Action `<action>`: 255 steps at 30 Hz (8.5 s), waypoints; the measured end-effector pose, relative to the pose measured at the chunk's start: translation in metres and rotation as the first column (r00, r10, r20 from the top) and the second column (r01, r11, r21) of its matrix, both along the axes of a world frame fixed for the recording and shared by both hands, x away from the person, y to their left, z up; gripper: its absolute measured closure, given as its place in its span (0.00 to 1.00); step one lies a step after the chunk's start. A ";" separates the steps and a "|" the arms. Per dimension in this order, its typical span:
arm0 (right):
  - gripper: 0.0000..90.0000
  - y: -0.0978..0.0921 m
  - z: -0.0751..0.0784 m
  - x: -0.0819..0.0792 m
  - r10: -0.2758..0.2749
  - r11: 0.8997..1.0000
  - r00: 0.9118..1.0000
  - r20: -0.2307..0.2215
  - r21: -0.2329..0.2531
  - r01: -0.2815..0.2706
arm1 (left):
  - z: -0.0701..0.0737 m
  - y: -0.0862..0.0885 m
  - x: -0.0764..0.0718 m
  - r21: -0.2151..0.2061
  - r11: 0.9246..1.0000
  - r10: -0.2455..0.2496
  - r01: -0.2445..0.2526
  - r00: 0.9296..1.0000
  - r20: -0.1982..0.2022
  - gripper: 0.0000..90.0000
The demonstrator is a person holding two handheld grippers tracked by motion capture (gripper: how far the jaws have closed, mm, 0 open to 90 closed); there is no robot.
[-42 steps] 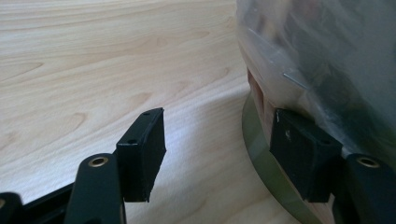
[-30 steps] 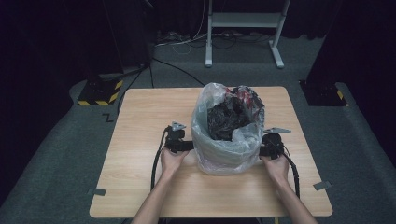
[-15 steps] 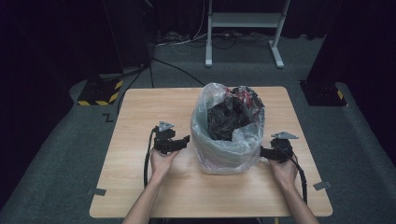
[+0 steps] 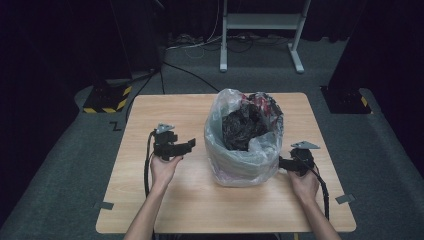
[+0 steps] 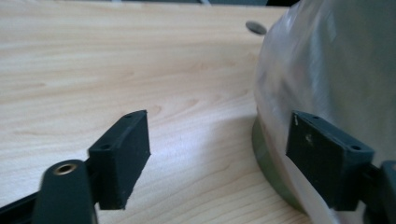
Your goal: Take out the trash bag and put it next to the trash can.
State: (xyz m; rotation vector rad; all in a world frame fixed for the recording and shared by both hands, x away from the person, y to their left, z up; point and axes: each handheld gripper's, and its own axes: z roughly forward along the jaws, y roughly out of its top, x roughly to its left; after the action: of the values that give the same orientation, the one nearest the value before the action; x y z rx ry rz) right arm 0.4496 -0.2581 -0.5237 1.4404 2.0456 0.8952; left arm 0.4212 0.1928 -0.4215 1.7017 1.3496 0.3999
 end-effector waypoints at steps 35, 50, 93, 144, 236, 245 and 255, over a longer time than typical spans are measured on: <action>0.25 -0.001 0.000 -0.001 -0.001 1.000 1.000 0.001 0.000 0.001 | 0.082 -0.025 -0.006 -0.008 0.992 -0.124 0.126 0.984 0.126 0.27; 0.25 -0.001 0.000 -0.001 -0.001 1.000 1.000 0.001 0.001 0.001 | 0.097 -0.059 0.008 0.067 0.988 -0.147 0.140 0.981 0.125 0.31; 0.24 0.000 0.000 0.000 -0.006 1.000 1.000 -0.002 0.002 0.006 | 0.090 -0.085 0.022 0.118 0.972 -0.212 0.201 0.973 0.089 0.99; 0.31 0.005 0.196 -0.036 0.210 0.934 0.964 0.163 0.259 -0.247 | 0.086 -0.095 0.027 0.031 0.962 -0.272 0.270 0.956 0.113 0.99; 0.83 0.135 0.197 0.037 0.350 0.931 0.935 -0.055 0.129 -0.341 | 0.082 -0.168 0.024 0.311 0.866 -0.414 0.392 0.910 0.006 0.97; 0.99 0.135 0.196 0.036 0.355 0.932 0.933 -0.057 0.107 -0.348 | 0.081 -0.164 0.019 0.280 0.874 -0.426 0.398 0.904 0.044 0.84; 1.00 0.132 0.203 0.031 0.368 0.926 0.929 -0.026 0.099 -0.364 | 0.082 -0.136 0.007 0.148 0.932 -0.356 0.332 0.917 0.179 0.48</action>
State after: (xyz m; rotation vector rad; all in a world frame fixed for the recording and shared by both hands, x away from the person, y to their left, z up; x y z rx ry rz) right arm 0.4810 -0.1260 -0.3202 1.1457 2.3826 1.1268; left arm 0.4277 0.0568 -0.3393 1.8947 0.8700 0.4395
